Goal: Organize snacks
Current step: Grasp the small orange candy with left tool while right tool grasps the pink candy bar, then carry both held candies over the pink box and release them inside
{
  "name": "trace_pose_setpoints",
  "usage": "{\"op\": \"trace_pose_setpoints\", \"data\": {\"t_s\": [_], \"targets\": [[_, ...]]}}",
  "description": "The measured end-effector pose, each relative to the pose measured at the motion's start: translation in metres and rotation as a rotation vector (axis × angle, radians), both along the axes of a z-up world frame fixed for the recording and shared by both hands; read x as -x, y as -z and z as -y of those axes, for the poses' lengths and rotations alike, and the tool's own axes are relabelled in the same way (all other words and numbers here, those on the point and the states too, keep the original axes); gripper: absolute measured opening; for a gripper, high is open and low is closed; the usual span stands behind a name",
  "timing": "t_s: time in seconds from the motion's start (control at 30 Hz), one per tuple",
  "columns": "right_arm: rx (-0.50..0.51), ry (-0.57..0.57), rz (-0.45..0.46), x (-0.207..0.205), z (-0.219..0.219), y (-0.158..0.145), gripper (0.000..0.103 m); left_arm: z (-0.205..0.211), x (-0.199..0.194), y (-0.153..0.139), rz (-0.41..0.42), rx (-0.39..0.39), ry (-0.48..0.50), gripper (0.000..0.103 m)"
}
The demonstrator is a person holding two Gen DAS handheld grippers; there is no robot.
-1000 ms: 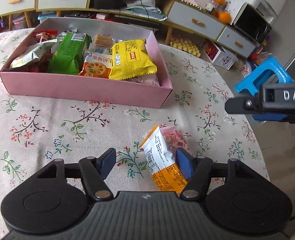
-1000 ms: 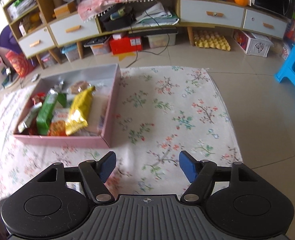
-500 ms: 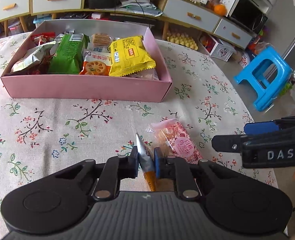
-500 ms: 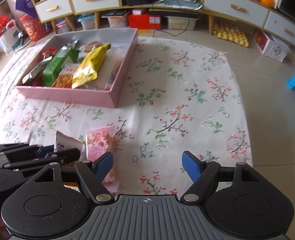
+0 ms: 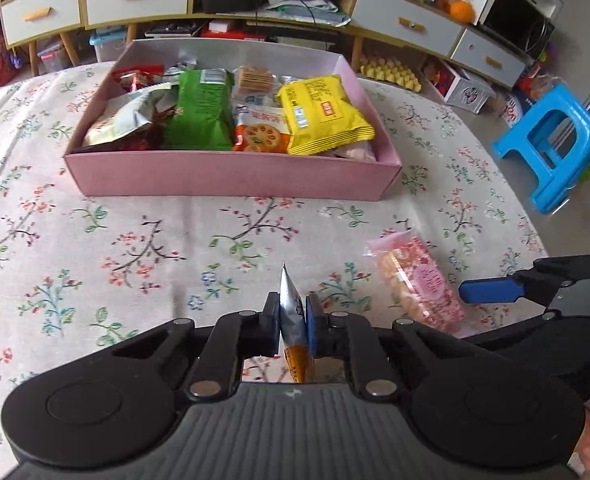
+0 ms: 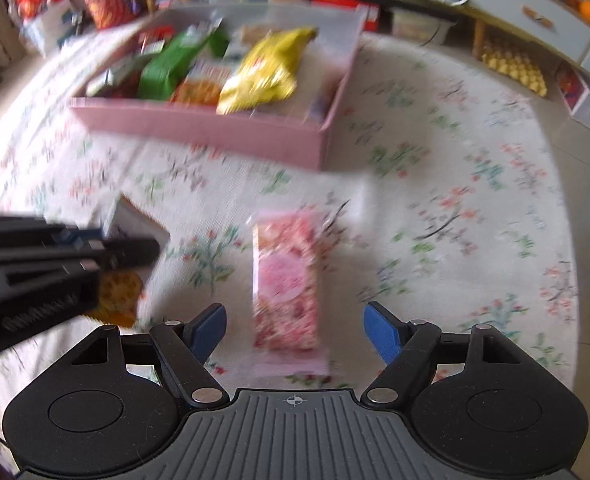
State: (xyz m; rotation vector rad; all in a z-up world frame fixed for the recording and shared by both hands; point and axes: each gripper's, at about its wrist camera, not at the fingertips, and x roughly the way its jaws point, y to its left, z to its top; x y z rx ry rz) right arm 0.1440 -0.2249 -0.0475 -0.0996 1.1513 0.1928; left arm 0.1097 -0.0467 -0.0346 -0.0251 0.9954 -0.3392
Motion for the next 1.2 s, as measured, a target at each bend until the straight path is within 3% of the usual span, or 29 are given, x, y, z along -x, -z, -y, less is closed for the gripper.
{"op": "trace_pose_setpoints", "data": {"t_s": [0.2,0.23,0.3,0.4,1.2], "targets": [[0.016,-0.017,-0.001,-0.003,-0.013,0.007,0.073,0.0,0.007,0.002,0.034,-0.04,0.012,0.012],[0.01,-0.011,0.002,-0.004,-0.013,0.006,0.068,0.0,0.006,0.001,0.035,-0.042,0.01,0.012],[-0.002,-0.011,0.006,-0.004,-0.014,0.004,0.048,0.001,0.006,0.003,0.039,-0.051,0.011,0.012],[-0.014,-0.013,0.013,-0.004,-0.014,0.002,0.032,0.004,0.007,0.007,0.034,-0.067,0.022,0.013],[-0.045,0.01,0.085,-0.004,-0.015,-0.019,0.031,0.012,0.01,0.003,0.063,-0.108,0.039,0.011]]}}
